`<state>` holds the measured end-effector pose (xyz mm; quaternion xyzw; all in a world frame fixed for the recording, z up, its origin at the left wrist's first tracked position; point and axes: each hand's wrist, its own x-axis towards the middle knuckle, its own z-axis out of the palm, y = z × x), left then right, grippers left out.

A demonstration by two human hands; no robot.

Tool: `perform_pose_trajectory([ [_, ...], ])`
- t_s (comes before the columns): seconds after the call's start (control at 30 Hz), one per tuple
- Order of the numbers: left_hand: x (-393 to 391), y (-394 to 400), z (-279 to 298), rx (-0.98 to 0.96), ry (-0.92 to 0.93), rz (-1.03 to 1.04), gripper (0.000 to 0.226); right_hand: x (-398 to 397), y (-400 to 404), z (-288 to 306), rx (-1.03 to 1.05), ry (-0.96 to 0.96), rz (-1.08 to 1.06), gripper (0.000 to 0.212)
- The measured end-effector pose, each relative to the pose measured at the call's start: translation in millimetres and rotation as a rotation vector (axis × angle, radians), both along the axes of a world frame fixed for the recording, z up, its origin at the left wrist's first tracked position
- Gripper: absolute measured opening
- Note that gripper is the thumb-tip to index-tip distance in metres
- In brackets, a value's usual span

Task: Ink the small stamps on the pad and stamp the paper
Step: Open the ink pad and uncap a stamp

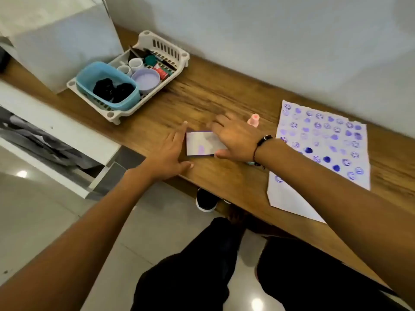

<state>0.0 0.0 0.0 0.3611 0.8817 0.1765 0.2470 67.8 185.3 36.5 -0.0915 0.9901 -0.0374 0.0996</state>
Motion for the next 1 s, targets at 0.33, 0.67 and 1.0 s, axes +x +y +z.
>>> perform_pose_trajectory([
  [0.33, -19.1, 1.9, -13.5, 0.162, 0.070, -0.031, 0.101, -22.6, 2.6, 1.1, 0.068, -0.126, 0.085, 0.051],
  [0.67, -15.5, 1.8, -11.3, 0.216, -0.006, 0.066, 0.113, -51.9, 25.8, 28.8, -0.195, -0.065, -0.114, 0.023],
  [1.0, -7.6, 1.2, -6.7, 0.232, 0.033, 0.062, 0.112, -65.9, 20.4, 12.7, -0.093, 0.060, -0.271, 0.033],
])
